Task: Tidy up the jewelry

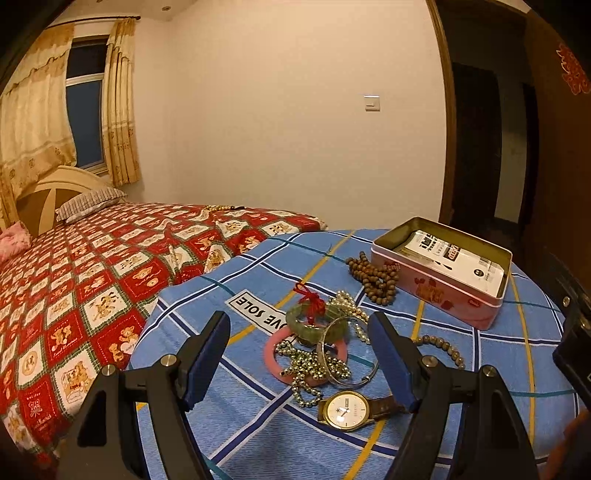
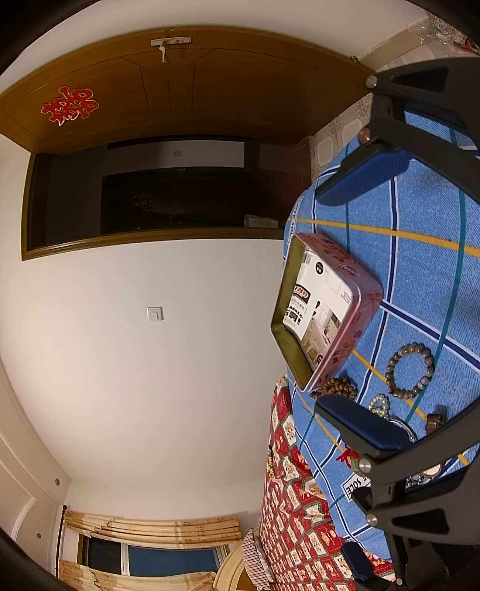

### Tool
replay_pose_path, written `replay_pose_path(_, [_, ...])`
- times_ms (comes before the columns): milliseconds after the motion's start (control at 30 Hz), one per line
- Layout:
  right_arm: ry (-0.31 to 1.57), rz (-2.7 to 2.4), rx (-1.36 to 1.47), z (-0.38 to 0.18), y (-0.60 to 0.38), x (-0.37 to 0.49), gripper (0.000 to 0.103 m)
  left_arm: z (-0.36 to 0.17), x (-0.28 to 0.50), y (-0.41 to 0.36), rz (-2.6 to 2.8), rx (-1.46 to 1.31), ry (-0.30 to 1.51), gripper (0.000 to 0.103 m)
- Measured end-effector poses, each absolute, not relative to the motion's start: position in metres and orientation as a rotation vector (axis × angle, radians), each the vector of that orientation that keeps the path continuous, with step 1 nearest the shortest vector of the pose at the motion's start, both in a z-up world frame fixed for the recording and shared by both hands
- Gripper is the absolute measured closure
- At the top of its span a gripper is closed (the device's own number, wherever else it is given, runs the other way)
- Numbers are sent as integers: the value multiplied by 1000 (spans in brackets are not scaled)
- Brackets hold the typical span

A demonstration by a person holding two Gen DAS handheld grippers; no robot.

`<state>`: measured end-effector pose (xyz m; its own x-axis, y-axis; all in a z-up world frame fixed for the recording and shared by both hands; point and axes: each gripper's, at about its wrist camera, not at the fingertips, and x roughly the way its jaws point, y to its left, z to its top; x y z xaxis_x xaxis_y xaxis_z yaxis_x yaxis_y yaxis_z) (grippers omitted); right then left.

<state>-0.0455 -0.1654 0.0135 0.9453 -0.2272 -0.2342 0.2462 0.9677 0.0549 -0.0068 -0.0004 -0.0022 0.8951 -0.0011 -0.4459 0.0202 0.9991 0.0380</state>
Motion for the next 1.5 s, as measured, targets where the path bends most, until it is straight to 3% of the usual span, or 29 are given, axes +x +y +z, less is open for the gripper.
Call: replay_pose_path(1500, [253, -244, 90, 8, -168, -42, 0, -3, -4, 0, -13, 40, 467, 26])
